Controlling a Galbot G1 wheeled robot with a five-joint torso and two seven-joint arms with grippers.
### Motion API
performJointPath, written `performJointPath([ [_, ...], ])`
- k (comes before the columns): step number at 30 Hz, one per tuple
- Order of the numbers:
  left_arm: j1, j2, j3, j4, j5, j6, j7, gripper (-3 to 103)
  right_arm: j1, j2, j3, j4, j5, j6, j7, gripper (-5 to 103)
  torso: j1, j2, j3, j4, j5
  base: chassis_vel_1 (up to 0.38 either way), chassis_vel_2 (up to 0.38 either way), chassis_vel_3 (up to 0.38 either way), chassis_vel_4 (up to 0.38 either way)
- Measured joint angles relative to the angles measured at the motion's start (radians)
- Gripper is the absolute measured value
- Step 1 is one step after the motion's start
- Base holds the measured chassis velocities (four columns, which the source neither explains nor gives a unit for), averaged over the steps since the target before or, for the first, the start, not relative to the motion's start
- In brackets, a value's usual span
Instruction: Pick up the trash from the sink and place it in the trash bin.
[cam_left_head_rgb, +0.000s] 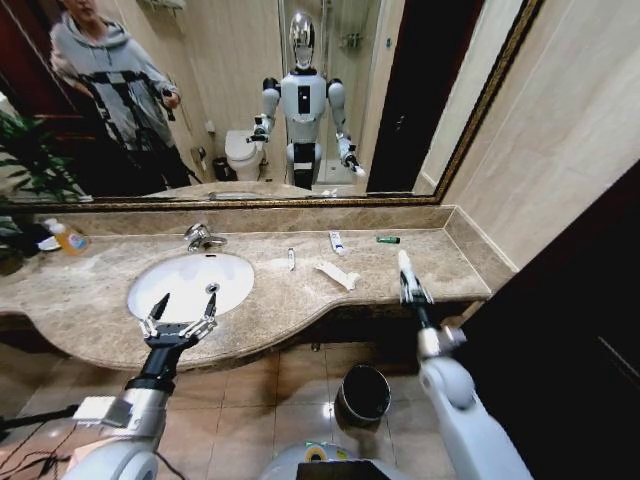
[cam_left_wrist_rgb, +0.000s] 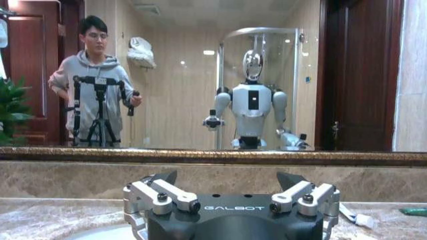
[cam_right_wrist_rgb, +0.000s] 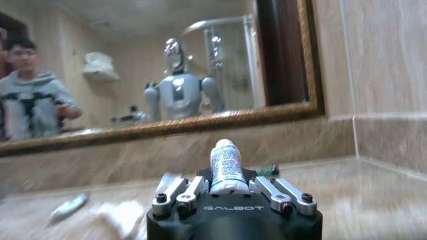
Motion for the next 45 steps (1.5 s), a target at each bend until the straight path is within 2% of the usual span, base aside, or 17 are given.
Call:
performJointPath([
  [1, 0.000, 0.000, 0.000, 0.000, 0.000, 0.000, 0.000, 100, -0.064, 0.019, 0.003, -0.005, -0.018, 0.053, -0.025, 25, 0.000, 0.000, 0.000, -0.0003, 0.0001, 0.000, 0.000, 0.000, 0.000],
  [2, 0.000, 0.000, 0.000, 0.000, 0.000, 0.000, 0.000, 100, -0.064, 0.019, 0.003, -0.005, -0.018, 0.053, -0.025, 25, 0.000, 0.000, 0.000, -0.0003, 0.0001, 0.000, 0.000, 0.000, 0.000],
  [4, 0.000, 0.000, 0.000, 0.000, 0.000, 0.000, 0.000, 100, -0.138, 0.053, 0.008, -0.025, -0.052, 0.132, -0.045, 25, 0.000, 0.000, 0.000, -0.0002, 0.0000, 0.000, 0.000, 0.000, 0.000],
  [5, 0.000, 0.000, 0.000, 0.000, 0.000, 0.000, 0.001, 100, -0.189, 0.080, 0.005, -0.050, -0.086, 0.202, -0.035, 25, 0.000, 0.000, 0.000, -0.0003, -0.0002, 0.000, 0.000, 0.000, 0.000],
  [6, 0.000, 0.000, 0.000, 0.000, 0.000, 0.000, 0.001, 100, -0.189, 0.080, 0.005, -0.050, -0.086, 0.202, -0.035, 25, 0.000, 0.000, 0.000, -0.0003, -0.0002, 0.000, 0.000, 0.000, 0.000],
  [8, 0.000, 0.000, 0.000, 0.000, 0.000, 0.000, 0.000, 100, -0.239, 0.114, -0.002, -0.107, -0.131, 0.282, -0.016, 25, 0.000, 0.000, 0.000, -0.0003, 0.0000, 0.000, 0.000, 0.000, 0.000],
  [16, 0.000, 0.000, 0.000, 0.000, 0.000, 0.000, 0.000, 100, -0.250, 0.142, -0.021, -0.296, -0.226, 0.354, 0.004, 25, 0.000, 0.000, 0.000, -0.0002, -0.0003, 0.000, 0.000, 0.000, 0.000],
  [17, 0.000, 0.000, 0.000, 0.000, 0.000, 0.000, 0.000, 100, -0.224, 0.142, -0.031, -0.396, -0.279, 0.350, 0.010, 25, 0.000, 0.000, 0.000, 0.0000, -0.0002, 0.000, 0.000, 0.000, 0.000],
  [20, 0.000, 0.000, 0.000, 0.000, 0.000, 0.000, 0.000, 100, -0.170, 0.144, -0.041, -0.520, -0.330, 0.316, 0.022, 25, 0.000, 0.000, 0.000, -0.0002, -0.0001, 0.000, 0.000, 0.000, 0.000],
  [23, 0.000, 0.000, 0.000, 0.000, 0.000, 0.000, 0.000, 100, -0.070, 0.151, -0.055, -0.661, -0.345, 0.221, 0.020, 25, 0.000, 0.000, 0.000, 0.0000, 0.0000, 0.000, 0.000, 0.000, 0.000],
  [24, 0.000, 0.000, 0.000, 0.000, 0.000, 0.000, 0.000, 100, -0.022, 0.153, -0.060, -0.718, -0.348, 0.161, -0.003, 25, 0.000, 0.000, 0.000, -0.0001, -0.0003, 0.000, 0.000, 0.000, 0.000],
  [25, 0.000, 0.000, 0.000, 0.000, 0.000, 0.000, 0.000, 100, -0.022, 0.153, -0.060, -0.718, -0.348, 0.161, -0.003, 25, 0.000, 0.000, 0.000, -0.0001, -0.0003, 0.000, 0.000, 0.000, 0.000],
  [29, 0.000, 0.000, 0.000, 0.000, 0.000, 0.000, 0.000, 100, 0.114, 0.161, -0.057, -0.885, -0.401, 0.041, -0.052, 25, 0.000, 0.000, 0.000, 0.0001, 0.0001, 0.000, 0.000, 0.000, 0.000],
  [31, 0.000, 0.000, 0.000, 0.000, 0.000, 0.000, 0.000, 100, 0.125, 0.161, -0.058, -0.893, -0.405, 0.016, -0.062, 25, 0.000, 0.000, 0.000, 0.0000, -0.0001, 0.000, 0.000, 0.000, 0.000],
  [32, 0.000, 0.000, 0.000, 0.000, 0.000, 0.000, 0.000, 100, 0.155, 0.156, -0.070, -0.911, -0.428, -0.067, -0.092, 25, 0.000, 0.000, 0.000, 0.0000, -0.0002, 0.000, 0.000, 0.000, 0.000],
  [38, 0.000, 0.000, 0.000, 0.000, 0.000, 0.000, 0.000, 100, 0.248, 0.166, -0.079, -1.003, -0.535, -0.150, -0.101, 25, 0.000, 0.000, 0.000, -0.0001, -0.0001, 0.000, 0.000, 0.000, 0.000],
  [45, 0.000, 0.000, 0.000, 0.000, 0.000, 0.000, 0.000, 100, 0.361, 0.186, -0.079, -1.134, -0.598, -0.169, -0.089, 25, 0.000, 0.000, 0.000, -0.0002, -0.0001, 0.000, 0.000, 0.000, 0.000],
])
